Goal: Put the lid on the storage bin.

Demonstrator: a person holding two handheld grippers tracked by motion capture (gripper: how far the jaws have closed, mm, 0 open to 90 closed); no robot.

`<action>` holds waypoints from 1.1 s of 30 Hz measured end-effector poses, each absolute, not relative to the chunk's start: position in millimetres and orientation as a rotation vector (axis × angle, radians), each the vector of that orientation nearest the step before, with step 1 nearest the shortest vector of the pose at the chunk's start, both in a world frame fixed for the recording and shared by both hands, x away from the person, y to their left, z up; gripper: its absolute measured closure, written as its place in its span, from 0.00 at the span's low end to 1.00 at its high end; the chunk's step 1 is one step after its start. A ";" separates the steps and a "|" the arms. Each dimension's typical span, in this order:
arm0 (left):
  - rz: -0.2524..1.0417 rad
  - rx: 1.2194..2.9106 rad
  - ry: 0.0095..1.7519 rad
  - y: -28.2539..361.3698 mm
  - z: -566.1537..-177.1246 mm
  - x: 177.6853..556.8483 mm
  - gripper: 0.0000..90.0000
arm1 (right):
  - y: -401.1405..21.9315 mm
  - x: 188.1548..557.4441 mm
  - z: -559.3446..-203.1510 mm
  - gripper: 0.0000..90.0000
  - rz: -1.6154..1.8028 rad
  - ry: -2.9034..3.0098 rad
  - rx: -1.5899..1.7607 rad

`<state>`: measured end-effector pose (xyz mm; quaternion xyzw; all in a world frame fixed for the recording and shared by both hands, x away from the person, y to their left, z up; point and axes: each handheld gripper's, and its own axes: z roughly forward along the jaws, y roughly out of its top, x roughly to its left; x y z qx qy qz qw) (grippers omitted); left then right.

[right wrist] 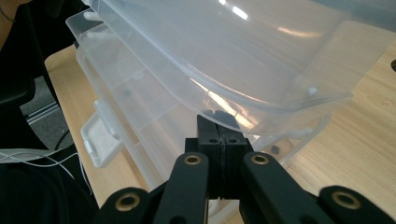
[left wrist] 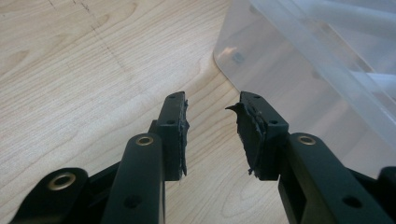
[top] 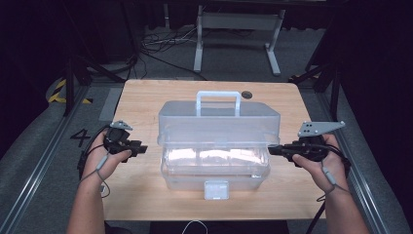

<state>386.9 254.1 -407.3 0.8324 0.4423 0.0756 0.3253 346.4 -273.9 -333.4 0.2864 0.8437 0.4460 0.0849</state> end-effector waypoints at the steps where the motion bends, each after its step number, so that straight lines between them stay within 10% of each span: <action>1: 0.194 2.181 1.162 254.0 -407.7 387.0 0.70 | -273.7 346.2 -333.5 1.00 1.324 2.523 0.853; 33: 0.112 2.251 1.216 250.8 -416.5 389.5 0.68 | -272.8 343.1 -334.8 1.00 1.107 2.626 0.861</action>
